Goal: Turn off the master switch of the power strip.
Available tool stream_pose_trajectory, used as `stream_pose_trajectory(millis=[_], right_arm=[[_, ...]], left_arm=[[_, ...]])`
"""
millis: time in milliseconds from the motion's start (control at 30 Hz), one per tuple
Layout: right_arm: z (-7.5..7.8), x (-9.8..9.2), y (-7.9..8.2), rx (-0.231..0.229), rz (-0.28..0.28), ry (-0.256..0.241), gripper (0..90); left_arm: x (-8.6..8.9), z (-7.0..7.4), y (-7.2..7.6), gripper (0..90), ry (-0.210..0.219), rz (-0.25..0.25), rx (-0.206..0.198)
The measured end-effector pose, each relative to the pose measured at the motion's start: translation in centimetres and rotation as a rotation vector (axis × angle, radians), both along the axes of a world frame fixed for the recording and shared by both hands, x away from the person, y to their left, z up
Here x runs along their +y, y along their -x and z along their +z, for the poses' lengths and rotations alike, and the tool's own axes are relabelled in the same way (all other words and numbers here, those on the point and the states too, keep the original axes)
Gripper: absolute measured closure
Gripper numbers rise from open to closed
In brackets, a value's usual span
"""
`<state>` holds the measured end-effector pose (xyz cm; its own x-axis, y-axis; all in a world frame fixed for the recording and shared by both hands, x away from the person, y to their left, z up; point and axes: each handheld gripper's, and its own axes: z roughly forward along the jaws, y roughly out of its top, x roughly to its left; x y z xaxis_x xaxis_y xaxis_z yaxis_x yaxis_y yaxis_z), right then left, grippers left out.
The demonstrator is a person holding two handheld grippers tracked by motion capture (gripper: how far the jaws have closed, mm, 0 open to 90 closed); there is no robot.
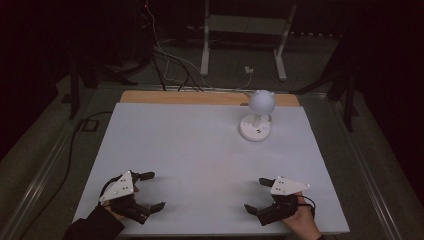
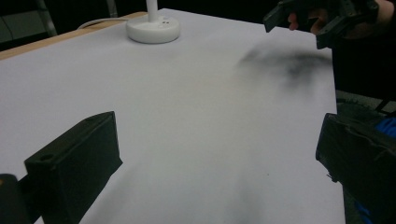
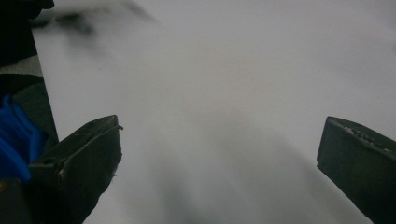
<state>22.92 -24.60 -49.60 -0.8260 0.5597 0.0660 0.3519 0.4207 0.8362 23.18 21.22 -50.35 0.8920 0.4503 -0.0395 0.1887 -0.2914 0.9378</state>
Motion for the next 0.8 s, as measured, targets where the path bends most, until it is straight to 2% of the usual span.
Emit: stream_pose_trajectory(millis=[400,633,800], right_arm=[[1.6,0.5,-0.5,-0.004,0.006,-0.015,0.0],[2.9,0.4,-1.0,-0.020,-0.007,-0.029,0.5],[3.6,0.4,-1.4,-0.042,-0.014,-0.019,0.5]], left_arm=[[-0.1,0.0,0.0,0.3,0.004,-0.009,0.003],[-0.1,0.0,0.0,0.3,0.008,-0.011,0.005],[-0.1,0.0,0.0,0.3,0.009,-0.010,0.005]])
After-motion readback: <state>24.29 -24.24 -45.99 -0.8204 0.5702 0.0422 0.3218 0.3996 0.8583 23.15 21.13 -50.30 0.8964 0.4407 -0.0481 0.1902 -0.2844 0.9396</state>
